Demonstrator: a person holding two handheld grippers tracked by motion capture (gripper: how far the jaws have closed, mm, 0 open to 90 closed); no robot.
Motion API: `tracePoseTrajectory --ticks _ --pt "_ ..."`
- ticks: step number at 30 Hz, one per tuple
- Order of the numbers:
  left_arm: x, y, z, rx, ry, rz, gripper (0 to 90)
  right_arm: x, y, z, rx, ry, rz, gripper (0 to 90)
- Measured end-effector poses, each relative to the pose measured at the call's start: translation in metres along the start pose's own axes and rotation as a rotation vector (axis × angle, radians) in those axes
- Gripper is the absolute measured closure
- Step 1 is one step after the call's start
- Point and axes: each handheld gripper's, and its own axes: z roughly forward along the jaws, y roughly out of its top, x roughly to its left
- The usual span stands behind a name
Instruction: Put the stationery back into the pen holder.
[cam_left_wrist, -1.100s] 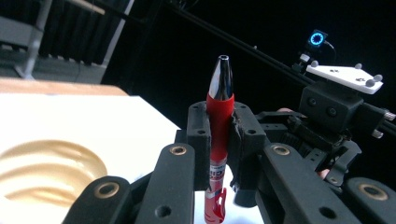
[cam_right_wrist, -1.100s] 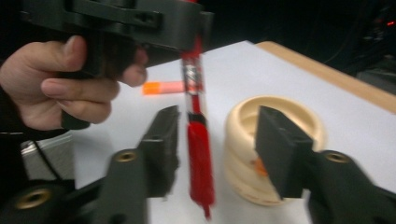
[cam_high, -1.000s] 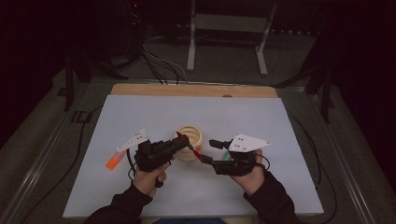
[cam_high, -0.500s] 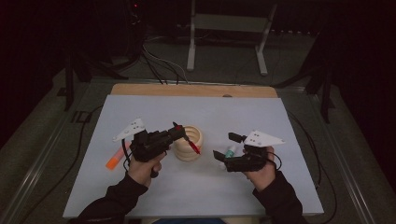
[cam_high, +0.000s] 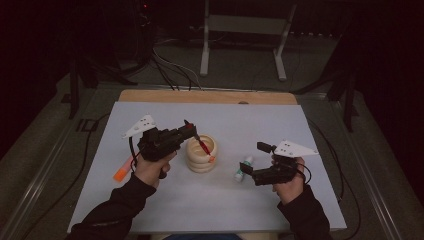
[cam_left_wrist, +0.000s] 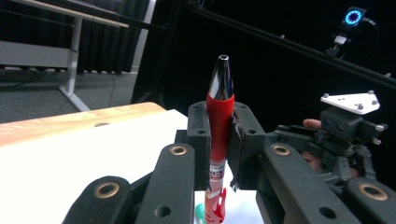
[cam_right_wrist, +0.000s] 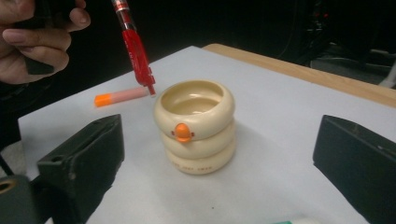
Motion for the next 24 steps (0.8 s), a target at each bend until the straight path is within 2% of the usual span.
tracePoseTrajectory --ticks 10,18,24 --pt "0.010 0.008 0.008 0.021 0.029 0.034 81.1 -0.007 -0.008 -0.003 -0.007 -0.036 -0.005 1.2" --pt "0.016 0.015 0.014 0.065 0.059 0.071 81.1 -0.009 -0.009 -0.003 -0.015 -0.037 0.004 1.2" --pt "0.020 0.012 0.021 0.087 0.075 0.084 81.1 -0.009 -0.009 -0.003 -0.018 -0.034 0.002 1.3"
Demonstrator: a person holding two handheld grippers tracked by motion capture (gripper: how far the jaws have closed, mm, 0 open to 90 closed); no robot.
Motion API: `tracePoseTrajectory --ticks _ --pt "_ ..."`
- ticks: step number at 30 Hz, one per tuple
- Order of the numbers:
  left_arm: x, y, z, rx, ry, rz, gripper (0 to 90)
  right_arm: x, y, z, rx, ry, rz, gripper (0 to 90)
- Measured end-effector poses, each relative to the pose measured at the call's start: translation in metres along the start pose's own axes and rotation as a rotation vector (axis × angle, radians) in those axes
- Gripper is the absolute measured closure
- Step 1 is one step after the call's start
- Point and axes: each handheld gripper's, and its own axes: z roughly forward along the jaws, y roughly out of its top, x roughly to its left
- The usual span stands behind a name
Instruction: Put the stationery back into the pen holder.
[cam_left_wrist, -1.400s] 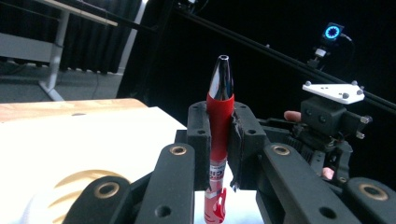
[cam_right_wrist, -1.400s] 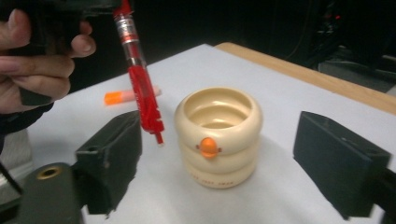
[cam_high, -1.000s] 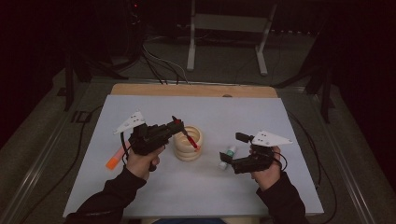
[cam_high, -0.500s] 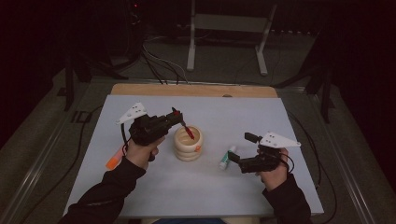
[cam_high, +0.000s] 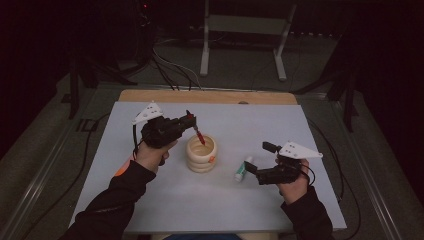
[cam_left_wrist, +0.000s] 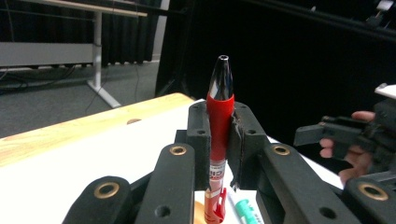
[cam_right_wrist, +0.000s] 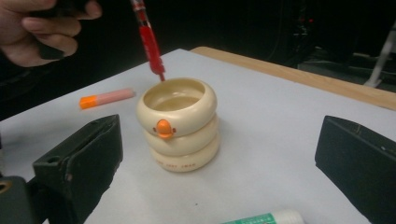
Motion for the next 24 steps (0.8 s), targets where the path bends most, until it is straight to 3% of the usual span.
tracePoseTrajectory --ticks 24 --pt "0.005 -0.039 0.020 0.065 0.045 0.006 80.8 -0.001 0.000 0.000 -0.009 0.013 0.010 1.3"
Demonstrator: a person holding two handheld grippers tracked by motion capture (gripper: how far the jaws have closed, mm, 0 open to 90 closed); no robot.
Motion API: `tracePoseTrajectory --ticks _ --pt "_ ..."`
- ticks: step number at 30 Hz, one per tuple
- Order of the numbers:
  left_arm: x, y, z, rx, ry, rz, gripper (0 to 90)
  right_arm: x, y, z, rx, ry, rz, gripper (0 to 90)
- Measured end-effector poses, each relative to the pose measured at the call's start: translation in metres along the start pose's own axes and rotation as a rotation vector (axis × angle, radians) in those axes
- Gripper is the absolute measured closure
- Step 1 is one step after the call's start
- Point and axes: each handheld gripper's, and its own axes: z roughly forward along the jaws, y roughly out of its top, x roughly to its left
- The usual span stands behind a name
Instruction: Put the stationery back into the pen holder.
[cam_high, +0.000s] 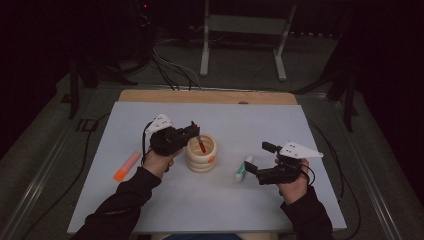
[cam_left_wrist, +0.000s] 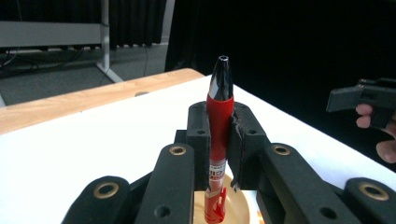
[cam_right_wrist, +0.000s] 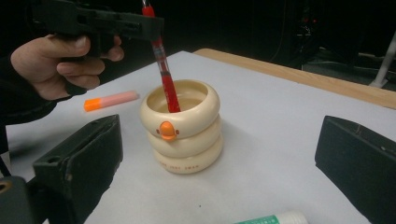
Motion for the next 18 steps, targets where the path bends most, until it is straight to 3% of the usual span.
tracePoseTrajectory --ticks 10,18 --pt "-0.002 -0.009 0.007 0.040 -0.002 0.000 80.7 0.000 0.000 0.000 -0.003 0.004 0.002 1.3" --pt "-0.002 -0.012 0.016 0.118 0.017 -0.013 80.6 0.000 0.000 0.000 -0.001 0.011 0.006 1.3"
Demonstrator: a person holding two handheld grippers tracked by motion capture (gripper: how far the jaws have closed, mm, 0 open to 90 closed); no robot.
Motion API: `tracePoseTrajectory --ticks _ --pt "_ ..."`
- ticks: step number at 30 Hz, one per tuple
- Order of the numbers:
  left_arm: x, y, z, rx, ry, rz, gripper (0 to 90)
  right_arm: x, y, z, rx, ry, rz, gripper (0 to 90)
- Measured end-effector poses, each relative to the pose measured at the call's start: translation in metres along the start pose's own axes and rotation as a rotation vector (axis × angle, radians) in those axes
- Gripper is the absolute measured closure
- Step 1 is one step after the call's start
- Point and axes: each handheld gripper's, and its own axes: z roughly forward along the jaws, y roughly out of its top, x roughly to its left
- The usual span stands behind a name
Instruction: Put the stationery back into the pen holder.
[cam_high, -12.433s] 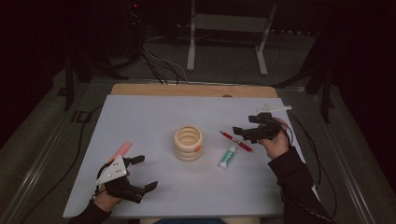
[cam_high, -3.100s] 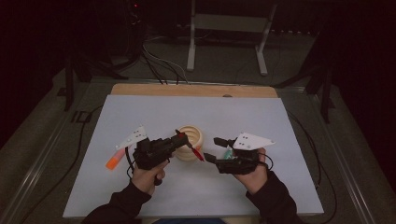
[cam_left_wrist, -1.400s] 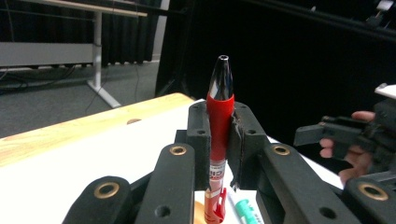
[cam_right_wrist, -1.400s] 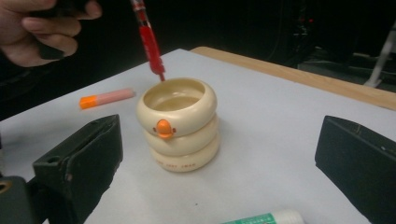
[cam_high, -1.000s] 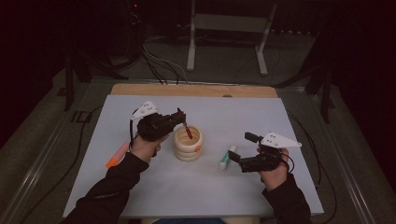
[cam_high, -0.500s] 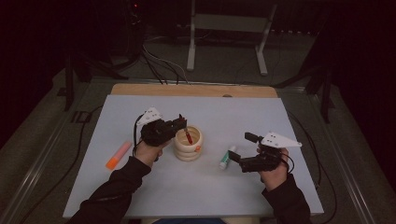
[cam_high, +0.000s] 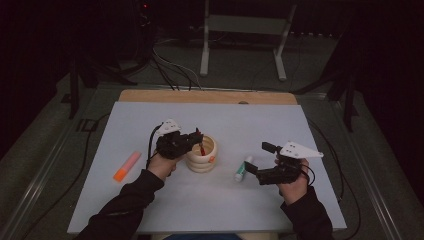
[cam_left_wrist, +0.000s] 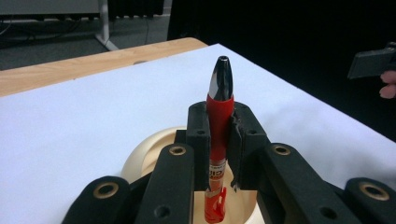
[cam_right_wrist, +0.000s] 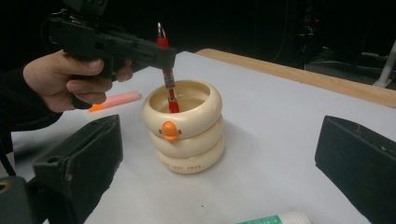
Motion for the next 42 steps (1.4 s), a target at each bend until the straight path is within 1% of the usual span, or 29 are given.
tracePoseTrajectory --ticks 4,6,9,11,12,13,14,15,16,17,19,20,22,23,24,26,27,28,29,30,32,33,34,35,37,39,42 --pt "0.000 0.002 0.001 0.006 0.009 -0.005 80.5 0.000 0.000 0.000 -0.001 0.003 0.002 1.3" --pt "0.000 0.002 0.001 0.003 0.006 0.000 80.5 0.000 0.000 0.000 -0.002 0.004 0.005 1.3" --pt "0.001 0.004 0.002 0.001 -0.003 -0.012 80.5 0.000 0.000 -0.001 -0.003 0.005 0.006 1.3" --pt "0.001 0.004 0.003 0.003 -0.001 -0.017 80.3 0.000 0.000 -0.001 -0.004 0.007 0.006 1.3" --pt "0.001 0.005 0.003 0.003 -0.002 -0.017 77.9 0.000 0.000 -0.001 -0.004 0.007 0.006 1.3" --pt "0.002 0.006 0.003 0.005 0.002 -0.026 73.5 0.000 0.000 -0.001 -0.003 0.007 0.007 1.3" --pt "0.002 0.007 0.003 0.009 0.001 -0.031 66.7 0.000 0.000 -0.001 -0.002 0.007 0.008 1.3" --pt "0.001 0.008 0.003 0.009 0.007 -0.025 59.5 0.000 0.000 -0.002 -0.003 0.008 0.009 1.3" --pt "0.001 0.009 0.003 0.006 0.015 -0.025 54.8 0.000 0.000 -0.002 -0.003 0.007 0.007 1.3" --pt "0.001 0.010 0.002 0.005 0.014 -0.027 48.8 0.000 0.000 -0.002 -0.004 0.008 0.008 1.3" --pt "-0.001 0.013 -0.001 0.006 0.022 -0.016 37.2 0.000 0.001 -0.003 -0.007 0.009 0.009 1.3" --pt "-0.001 0.014 -0.002 0.004 0.018 -0.013 33.5 0.000 0.001 -0.003 -0.009 0.010 0.009 1.3" --pt "-0.002 0.017 -0.005 0.008 0.034 0.001 22.7 0.001 0.000 -0.004 -0.007 0.013 0.010 1.2" --pt "-0.002 0.018 -0.007 0.006 0.030 0.010 19.6 0.001 -0.001 -0.005 -0.005 0.013 0.010 1.3" --pt "-0.002 0.019 -0.008 0.004 0.034 0.015 16.6 0.001 -0.002 -0.006 -0.002 0.013 0.010 1.3" --pt "-0.001 0.022 -0.013 -0.003 0.021 0.022 11.8 0.001 -0.003 -0.008 -0.001 0.013 0.010 1.3" --pt "-0.001 0.023 -0.015 -0.005 0.033 0.029 8.6 0.001 -0.003 -0.008 -0.001 0.010 0.013 1.3" --pt "-0.001 0.024 -0.018 -0.007 0.019 0.031 8.1 0.000 -0.004 -0.009 -0.003 0.012 0.017 1.3" --pt "-0.001 0.025 -0.020 -0.003 0.002 0.036 5.3 0.000 -0.004 -0.010 -0.008 0.014 0.019 1.2" --pt "-0.001 0.026 -0.022 0.002 0.008 0.043 3.3 0.000 -0.004 -0.011 -0.009 0.014 0.021 1.3" --pt "-0.001 0.027 -0.026 0.003 -0.007 0.052 2.0 0.000 -0.004 -0.012 -0.010 0.017 0.022 1.3" --pt "-0.001 0.028 -0.028 0.000 -0.001 0.051 1.4 0.000 -0.004 -0.012 -0.010 0.020 0.022 1.3" --pt "0.000 0.028 -0.030 -0.003 -0.011 0.050 1.4 0.000 -0.004 -0.012 -0.010 0.021 0.021 1.3" --pt "0.001 0.028 -0.033 -0.005 -0.006 0.052 1.4 0.001 -0.004 -0.012 -0.008 0.023 0.022 1.3" --pt "0.002 0.027 -0.038 -0.006 0.001 0.069 1.4 0.002 -0.004 -0.012 -0.009 0.027 0.018 1.3" --pt "0.004 0.025 -0.045 -0.009 0.009 0.074 1.4 0.003 -0.004 -0.012 -0.011 0.029 0.014 1.3" --pt "0.007 0.023 -0.055 -0.020 0.022 0.076 1.4 0.003 -0.004 -0.013 -0.019 0.036 0.020 1.3"
